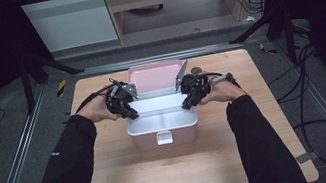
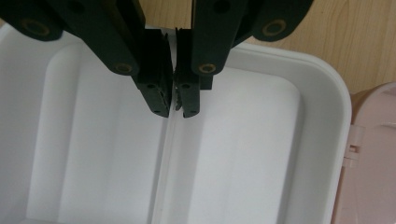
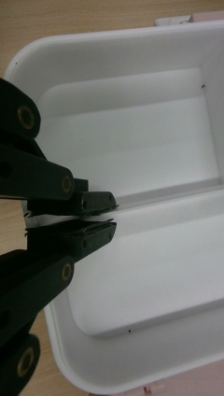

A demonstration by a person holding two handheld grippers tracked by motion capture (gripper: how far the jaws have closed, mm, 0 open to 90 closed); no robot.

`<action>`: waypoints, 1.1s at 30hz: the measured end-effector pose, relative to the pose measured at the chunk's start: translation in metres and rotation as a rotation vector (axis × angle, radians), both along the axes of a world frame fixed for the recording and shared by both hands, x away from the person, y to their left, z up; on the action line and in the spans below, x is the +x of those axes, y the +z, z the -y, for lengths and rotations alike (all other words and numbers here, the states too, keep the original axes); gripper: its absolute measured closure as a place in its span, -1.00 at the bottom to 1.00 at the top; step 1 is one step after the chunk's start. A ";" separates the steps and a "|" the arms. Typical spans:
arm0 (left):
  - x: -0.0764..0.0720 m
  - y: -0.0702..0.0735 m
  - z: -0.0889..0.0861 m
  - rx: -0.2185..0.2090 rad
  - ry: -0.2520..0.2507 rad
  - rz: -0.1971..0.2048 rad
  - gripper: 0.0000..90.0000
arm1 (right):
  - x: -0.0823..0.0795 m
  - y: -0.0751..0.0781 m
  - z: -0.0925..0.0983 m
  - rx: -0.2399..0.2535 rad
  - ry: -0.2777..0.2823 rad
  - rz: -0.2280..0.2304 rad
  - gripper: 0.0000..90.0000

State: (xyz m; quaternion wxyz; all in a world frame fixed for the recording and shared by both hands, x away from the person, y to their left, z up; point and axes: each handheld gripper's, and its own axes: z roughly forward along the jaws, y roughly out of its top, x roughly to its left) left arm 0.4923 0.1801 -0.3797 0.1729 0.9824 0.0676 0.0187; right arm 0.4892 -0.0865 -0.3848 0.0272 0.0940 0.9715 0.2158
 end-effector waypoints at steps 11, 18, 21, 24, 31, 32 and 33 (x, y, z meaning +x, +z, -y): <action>-0.009 0.029 0.000 0.013 -0.027 0.074 0.91 | -0.011 0.027 0.002 0.030 0.022 0.081 0.91; -0.033 0.060 0.001 0.030 -0.044 0.096 0.92 | -0.032 0.057 0.001 0.029 0.047 0.108 0.93; -0.047 0.069 0.001 0.029 -0.051 0.097 0.93 | -0.046 0.068 0.000 0.020 0.061 0.114 0.93; -0.062 0.075 0.002 0.033 -0.062 0.099 0.93 | -0.060 0.075 0.000 0.015 0.071 0.112 0.94; -0.103 0.081 0.004 0.046 -0.074 0.085 0.94 | -0.103 0.082 -0.002 -0.008 0.109 0.104 0.97; -0.103 0.081 0.004 0.046 -0.074 0.085 0.94 | -0.107 0.082 -0.002 -0.011 0.112 0.105 0.97; -0.114 0.079 0.005 0.047 -0.082 0.081 0.94 | -0.114 0.081 -0.002 -0.014 0.115 0.100 0.97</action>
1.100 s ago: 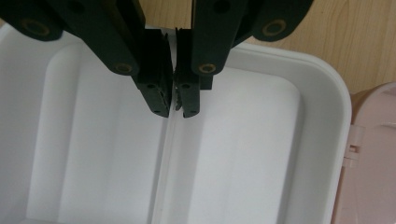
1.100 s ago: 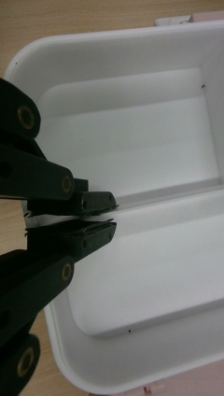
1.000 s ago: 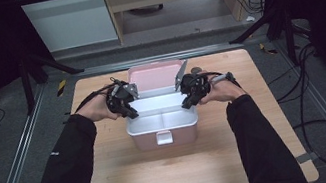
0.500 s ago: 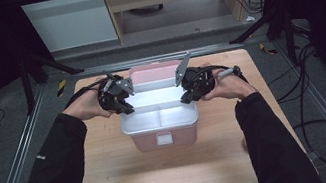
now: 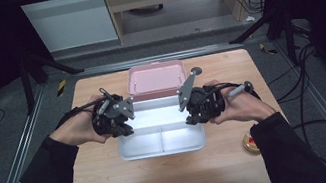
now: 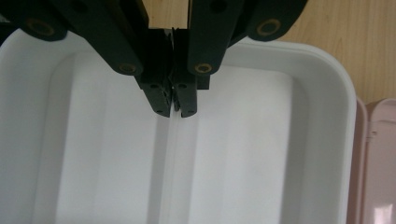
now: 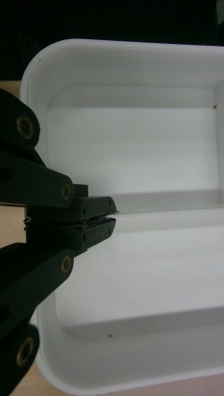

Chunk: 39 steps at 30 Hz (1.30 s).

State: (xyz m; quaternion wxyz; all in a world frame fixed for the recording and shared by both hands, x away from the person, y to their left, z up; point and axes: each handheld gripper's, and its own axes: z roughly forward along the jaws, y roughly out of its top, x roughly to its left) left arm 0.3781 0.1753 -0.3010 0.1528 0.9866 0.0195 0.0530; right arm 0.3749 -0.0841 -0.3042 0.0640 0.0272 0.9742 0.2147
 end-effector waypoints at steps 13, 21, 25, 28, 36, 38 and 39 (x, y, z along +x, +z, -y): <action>-0.059 -0.028 -0.004 -0.012 -0.016 -0.078 0.96 | -0.057 -0.035 -0.002 -0.001 0.044 -0.076 0.98; -0.078 -0.062 -0.007 -0.015 -0.016 -0.127 0.97 | -0.073 -0.063 -0.006 -0.015 0.057 -0.115 0.98; -0.079 -0.087 -0.006 -0.021 -0.011 -0.151 0.97 | -0.076 -0.084 -0.006 -0.021 0.051 -0.143 0.97; -0.076 -0.102 -0.005 -0.024 -0.007 -0.168 0.97 | -0.074 -0.103 -0.004 -0.022 0.039 -0.158 0.97; -0.059 -0.145 0.002 -0.011 -0.015 -0.189 0.96 | -0.065 -0.143 0.000 -0.034 -0.015 -0.153 0.93; -0.054 -0.152 0.005 0.004 -0.015 -0.180 0.96 | -0.061 -0.152 0.000 -0.039 -0.028 -0.155 0.93; -0.054 -0.152 0.005 0.004 -0.015 -0.180 0.96 | -0.061 -0.152 0.000 -0.039 -0.028 -0.155 0.93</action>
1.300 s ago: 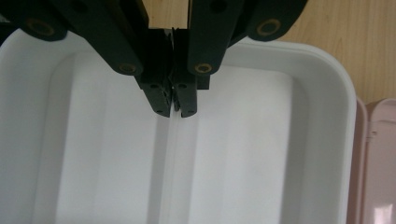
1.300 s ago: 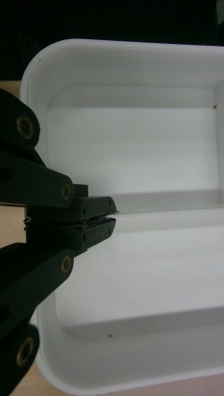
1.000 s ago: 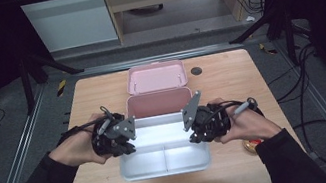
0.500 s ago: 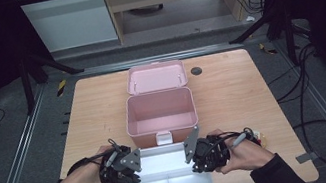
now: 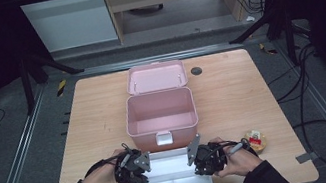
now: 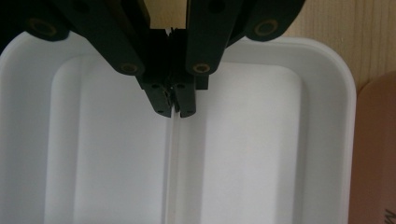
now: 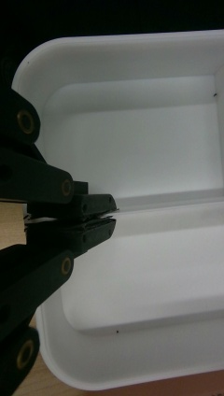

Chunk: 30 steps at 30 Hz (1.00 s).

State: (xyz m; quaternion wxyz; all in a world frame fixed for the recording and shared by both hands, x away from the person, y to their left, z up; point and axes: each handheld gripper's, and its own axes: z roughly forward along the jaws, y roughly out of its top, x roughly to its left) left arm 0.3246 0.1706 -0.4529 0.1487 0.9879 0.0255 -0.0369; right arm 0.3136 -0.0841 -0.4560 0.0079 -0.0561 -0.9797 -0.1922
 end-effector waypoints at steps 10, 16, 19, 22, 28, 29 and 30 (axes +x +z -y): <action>0.009 -0.021 0.007 0.054 -0.006 0.026 0.95 | 0.008 -0.024 0.000 -0.006 -0.042 0.010 0.92; 0.009 -0.022 0.003 0.036 0.028 0.019 0.81 | 0.007 -0.024 -0.001 0.014 -0.062 0.014 0.73; 0.007 -0.012 -0.004 -0.027 0.069 0.028 0.72 | 0.007 -0.017 0.002 0.055 -0.097 0.017 0.48; 0.005 -0.005 -0.008 -0.057 0.101 0.040 0.64 | 0.007 -0.011 0.006 0.083 -0.124 0.040 0.32; -0.001 0.010 -0.023 -0.145 0.232 0.089 0.08 | 0.010 0.010 0.027 0.160 -0.275 0.103 -0.17; 0.001 0.009 -0.030 -0.166 0.295 0.113 0.01 | 0.013 0.012 0.035 0.169 -0.337 0.116 -0.27; 0.001 0.009 -0.030 -0.166 0.295 0.113 -0.01 | 0.013 0.012 0.035 0.169 -0.337 0.116 -0.27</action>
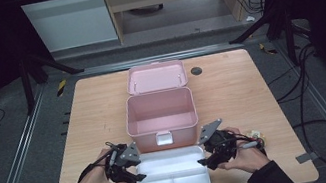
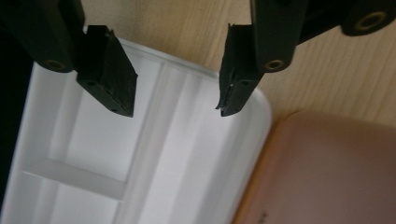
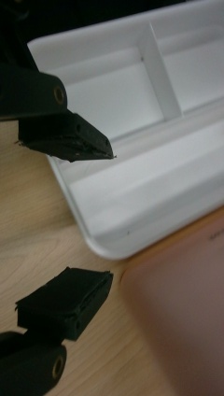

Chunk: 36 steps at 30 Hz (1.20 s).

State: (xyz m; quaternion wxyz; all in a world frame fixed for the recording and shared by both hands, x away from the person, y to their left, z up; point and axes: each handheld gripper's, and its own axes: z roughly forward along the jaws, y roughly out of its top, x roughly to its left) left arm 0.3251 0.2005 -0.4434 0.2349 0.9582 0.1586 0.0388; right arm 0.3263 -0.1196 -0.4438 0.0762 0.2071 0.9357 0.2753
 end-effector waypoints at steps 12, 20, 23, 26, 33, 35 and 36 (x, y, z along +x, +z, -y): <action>0.020 0.002 -0.047 -0.139 0.361 0.035 -0.31 | 0.013 -0.002 0.045 0.034 -0.298 0.034 -0.66; 0.031 -0.005 -0.064 -0.182 0.479 0.092 -0.35 | 0.014 -0.005 0.082 0.042 -0.491 0.046 -0.70; 0.037 -0.010 -0.077 -0.189 0.548 0.089 -0.37 | 0.016 -0.006 0.094 0.018 -0.560 0.050 -0.69; 0.039 -0.012 -0.082 -0.191 0.568 0.080 -0.38 | 0.017 -0.007 0.101 0.003 -0.593 0.052 -0.69; 0.040 -0.013 -0.087 -0.210 0.586 0.089 -0.37 | 0.012 -0.011 0.119 -0.032 -0.654 0.037 -0.71; 0.040 -0.012 -0.087 -0.208 0.587 0.094 -0.36 | 0.009 -0.017 0.124 -0.048 -0.661 0.007 -0.73; 0.040 -0.012 -0.087 -0.208 0.587 0.094 -0.36 | 0.009 -0.017 0.124 -0.048 -0.661 0.007 -0.73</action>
